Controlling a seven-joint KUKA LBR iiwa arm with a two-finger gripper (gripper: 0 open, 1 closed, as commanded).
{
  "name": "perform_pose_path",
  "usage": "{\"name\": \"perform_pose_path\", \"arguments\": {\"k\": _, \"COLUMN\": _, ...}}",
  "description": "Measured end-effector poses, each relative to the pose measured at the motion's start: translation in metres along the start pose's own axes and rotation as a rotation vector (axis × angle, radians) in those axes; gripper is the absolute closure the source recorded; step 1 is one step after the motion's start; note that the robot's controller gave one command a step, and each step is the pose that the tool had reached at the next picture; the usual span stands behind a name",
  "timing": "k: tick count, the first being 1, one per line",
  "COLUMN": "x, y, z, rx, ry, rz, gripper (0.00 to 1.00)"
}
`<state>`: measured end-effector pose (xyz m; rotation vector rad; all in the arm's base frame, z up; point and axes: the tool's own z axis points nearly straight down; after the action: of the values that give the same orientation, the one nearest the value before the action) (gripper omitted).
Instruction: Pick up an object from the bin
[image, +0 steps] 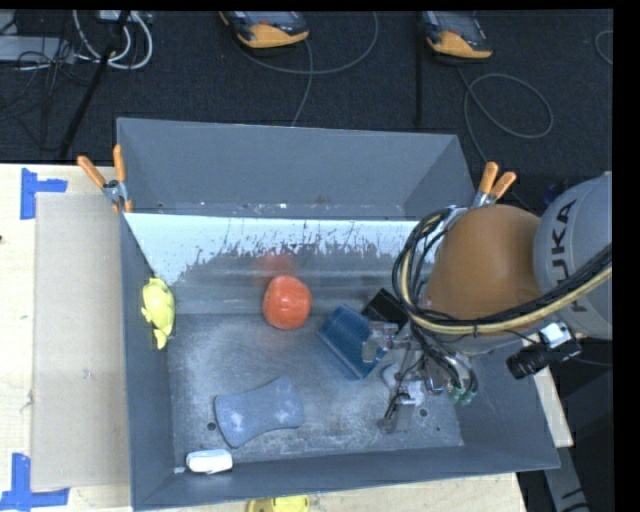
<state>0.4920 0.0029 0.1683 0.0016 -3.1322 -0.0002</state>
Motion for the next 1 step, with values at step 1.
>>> {"name": "perform_pose_path", "arguments": {"k": 1, "x": -0.0017, "y": 0.0000, "z": -0.0040, "rx": 0.000, "ry": -0.008, "rz": 0.000, "gripper": 0.00}}
